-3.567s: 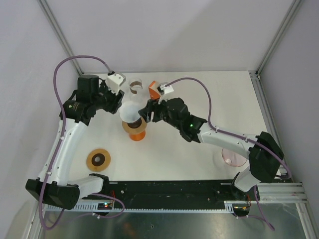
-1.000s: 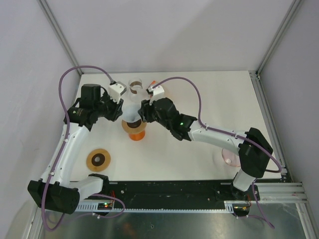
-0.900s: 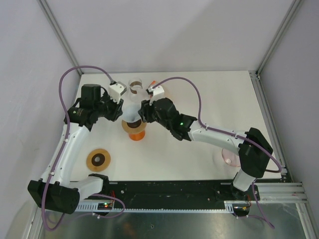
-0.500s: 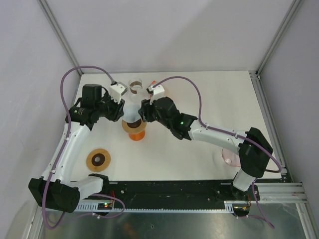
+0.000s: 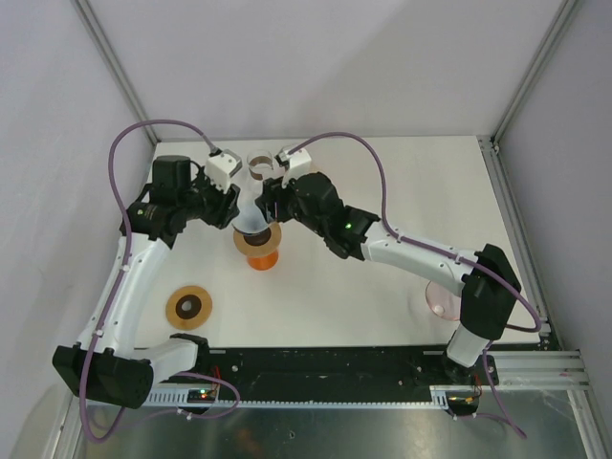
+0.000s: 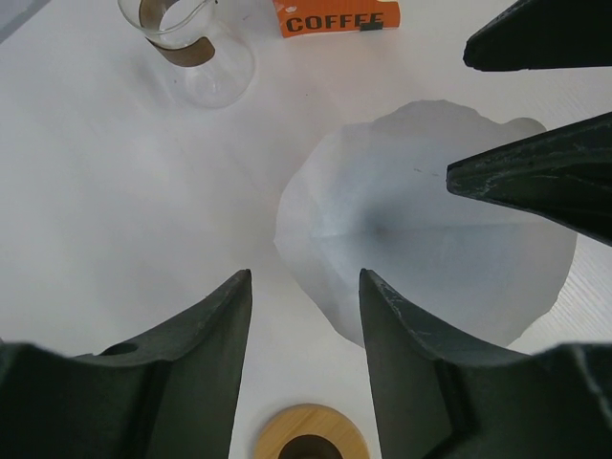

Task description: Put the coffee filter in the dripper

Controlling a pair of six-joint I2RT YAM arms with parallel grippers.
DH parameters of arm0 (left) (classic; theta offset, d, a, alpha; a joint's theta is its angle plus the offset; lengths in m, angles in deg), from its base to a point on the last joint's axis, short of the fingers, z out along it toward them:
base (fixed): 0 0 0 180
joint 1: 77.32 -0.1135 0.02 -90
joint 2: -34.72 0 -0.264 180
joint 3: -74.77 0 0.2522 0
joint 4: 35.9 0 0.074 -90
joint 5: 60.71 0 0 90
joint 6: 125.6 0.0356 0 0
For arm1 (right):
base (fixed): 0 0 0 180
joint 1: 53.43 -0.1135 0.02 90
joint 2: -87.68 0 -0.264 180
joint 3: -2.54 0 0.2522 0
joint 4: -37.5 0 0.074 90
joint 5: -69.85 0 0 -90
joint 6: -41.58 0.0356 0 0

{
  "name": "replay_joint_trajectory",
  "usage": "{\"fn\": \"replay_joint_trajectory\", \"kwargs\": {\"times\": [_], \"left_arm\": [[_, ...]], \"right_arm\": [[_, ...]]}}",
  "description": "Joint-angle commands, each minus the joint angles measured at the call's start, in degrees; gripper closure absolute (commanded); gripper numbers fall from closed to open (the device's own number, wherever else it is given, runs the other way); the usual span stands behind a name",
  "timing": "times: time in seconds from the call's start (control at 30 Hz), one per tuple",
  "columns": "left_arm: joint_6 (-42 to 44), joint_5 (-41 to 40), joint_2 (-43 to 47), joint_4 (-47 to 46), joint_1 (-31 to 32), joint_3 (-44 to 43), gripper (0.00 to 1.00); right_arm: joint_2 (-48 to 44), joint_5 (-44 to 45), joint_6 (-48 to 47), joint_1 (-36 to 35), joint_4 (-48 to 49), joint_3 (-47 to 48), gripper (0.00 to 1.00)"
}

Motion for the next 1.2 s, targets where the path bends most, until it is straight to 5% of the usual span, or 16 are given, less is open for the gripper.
{"fn": "replay_joint_trajectory", "kwargs": {"times": [0.0, 0.8, 0.97, 1.17], "left_arm": [[0.1, -0.3, 0.9, -0.3, -0.4, -3.0, 0.45], [0.4, -3.9, 3.3, -0.4, -0.4, -6.6, 0.37], [-0.2, -5.5, 5.1, -0.4, -0.5, -7.8, 0.29], [-1.2, -6.5, 6.2, -0.3, -2.2, -7.7, 0.26]], "right_arm": [[0.1, 0.1, -1.7, -0.3, -0.9, 3.5, 0.42], [-7.9, 0.3, -3.3, 2.3, -5.3, 1.6, 0.35], [-15.3, 1.1, -3.6, 6.3, -11.5, -1.1, 0.27], [-23.8, 2.0, -2.9, 13.0, -18.3, -6.8, 0.02]]}}
